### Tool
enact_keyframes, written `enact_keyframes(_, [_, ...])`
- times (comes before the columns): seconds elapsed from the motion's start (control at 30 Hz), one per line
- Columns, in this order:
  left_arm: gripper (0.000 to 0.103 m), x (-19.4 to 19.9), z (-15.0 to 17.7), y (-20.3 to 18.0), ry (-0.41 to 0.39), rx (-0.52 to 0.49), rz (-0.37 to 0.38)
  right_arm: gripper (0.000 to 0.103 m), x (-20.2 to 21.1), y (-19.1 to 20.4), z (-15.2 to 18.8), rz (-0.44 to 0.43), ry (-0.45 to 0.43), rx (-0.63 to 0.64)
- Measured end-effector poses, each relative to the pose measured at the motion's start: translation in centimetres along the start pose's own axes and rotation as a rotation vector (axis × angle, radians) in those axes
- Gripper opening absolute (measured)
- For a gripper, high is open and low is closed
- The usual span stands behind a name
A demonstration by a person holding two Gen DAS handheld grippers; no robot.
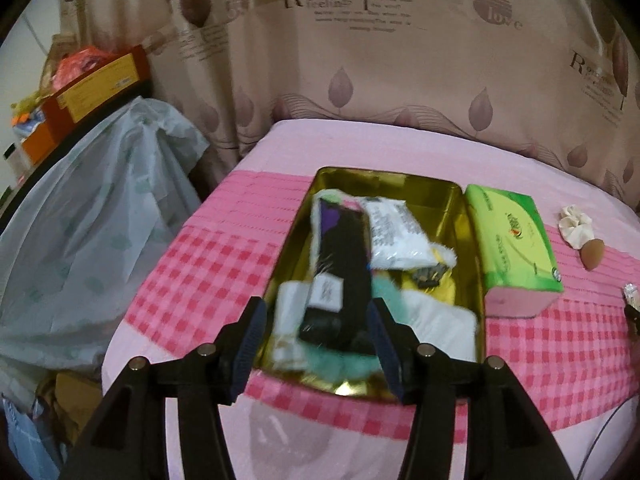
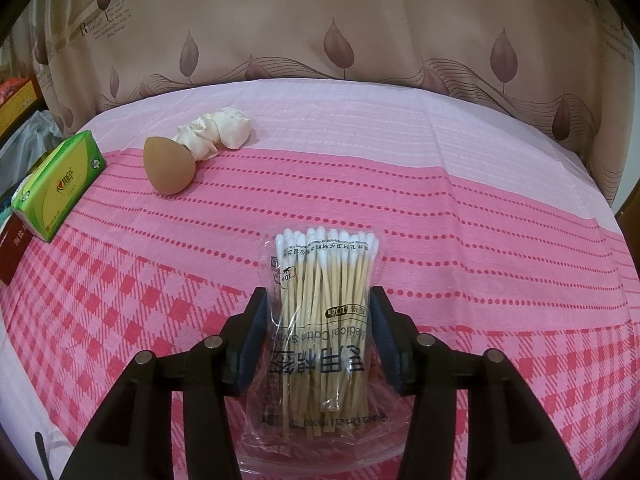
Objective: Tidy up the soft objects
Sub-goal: 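Withdraw the left gripper from the tin while the right gripper holds the swab bag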
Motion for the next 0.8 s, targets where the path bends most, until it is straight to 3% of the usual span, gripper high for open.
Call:
enact_keyframes(0.33, [0.054, 0.0, 2.1, 3.9, 0.031, 0.128, -0.039, 0.047, 0.1, 0.1, -0.1, 0.011, -0.001, -0.008])
enact_keyframes(0.53, [0.054, -1.1, 2.7, 5.7, 0.062, 0.204, -0.048, 0.032, 0.3, 0.5, 0.0, 0.038, -0.008, -0.022])
enact_keyframes(0.8, [0.054, -1.4, 2.8, 7.2, 0.066, 0.261, -0.09, 0.028, 0.4, 2.8, -0.5, 0.032, -0.017, -0.033])
Point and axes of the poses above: each gripper's, at about its wrist camera, not at the fingertips, and x roughly against the way its jaws point, y to its left, z to its underside, the point moved 5 cm from there along -x, roughly the way its jaws point, and after that the axes turned 2 degrees about y, right-handed, at the moved point
